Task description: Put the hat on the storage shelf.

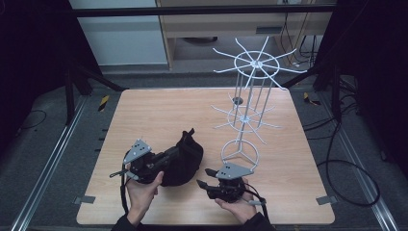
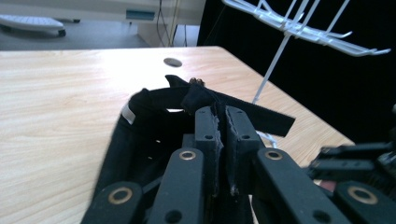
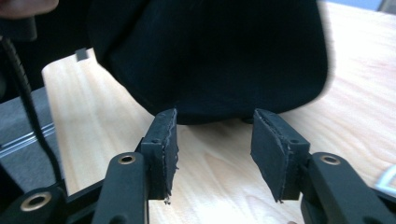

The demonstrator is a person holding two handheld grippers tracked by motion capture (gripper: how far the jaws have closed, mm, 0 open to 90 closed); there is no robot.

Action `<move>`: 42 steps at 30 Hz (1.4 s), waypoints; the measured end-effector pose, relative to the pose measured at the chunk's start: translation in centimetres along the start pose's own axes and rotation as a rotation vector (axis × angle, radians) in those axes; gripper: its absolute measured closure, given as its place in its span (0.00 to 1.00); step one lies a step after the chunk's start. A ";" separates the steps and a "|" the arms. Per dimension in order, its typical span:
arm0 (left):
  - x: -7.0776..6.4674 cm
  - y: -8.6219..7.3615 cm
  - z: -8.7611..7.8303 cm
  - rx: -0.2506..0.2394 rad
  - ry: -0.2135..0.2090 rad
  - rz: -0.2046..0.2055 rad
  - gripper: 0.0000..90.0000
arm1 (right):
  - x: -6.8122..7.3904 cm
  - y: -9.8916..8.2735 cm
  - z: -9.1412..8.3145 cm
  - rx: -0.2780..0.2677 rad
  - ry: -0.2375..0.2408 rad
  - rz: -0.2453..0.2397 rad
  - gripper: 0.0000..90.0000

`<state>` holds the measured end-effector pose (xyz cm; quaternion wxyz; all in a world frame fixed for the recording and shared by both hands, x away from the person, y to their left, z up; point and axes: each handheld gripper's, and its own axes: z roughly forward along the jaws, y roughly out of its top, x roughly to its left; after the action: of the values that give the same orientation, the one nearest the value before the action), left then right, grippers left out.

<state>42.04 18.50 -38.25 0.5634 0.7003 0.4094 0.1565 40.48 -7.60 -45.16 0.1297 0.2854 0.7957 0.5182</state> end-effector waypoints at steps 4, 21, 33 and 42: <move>-0.4 0.2 -0.2 -0.018 -0.013 -0.005 0.93 | 0.7 -0.1 0.6 0.006 0.031 -0.016 0.54; -1.1 0.6 -0.5 -0.055 -0.032 -0.019 0.93 | 1.9 -0.2 1.4 -0.042 0.053 -0.059 0.41; -2.3 0.3 0.2 -0.044 -0.106 -0.020 0.94 | 2.4 0.1 1.6 -0.046 0.073 -0.110 0.98; -1.6 0.6 -0.7 -0.080 -0.092 0.000 0.93 | 1.2 1.1 -0.3 -0.038 0.022 -0.134 1.00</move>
<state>40.84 17.75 -37.13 0.6094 0.6836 0.3764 0.1402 39.71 -6.78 -43.92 0.1607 0.2231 0.8043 0.5267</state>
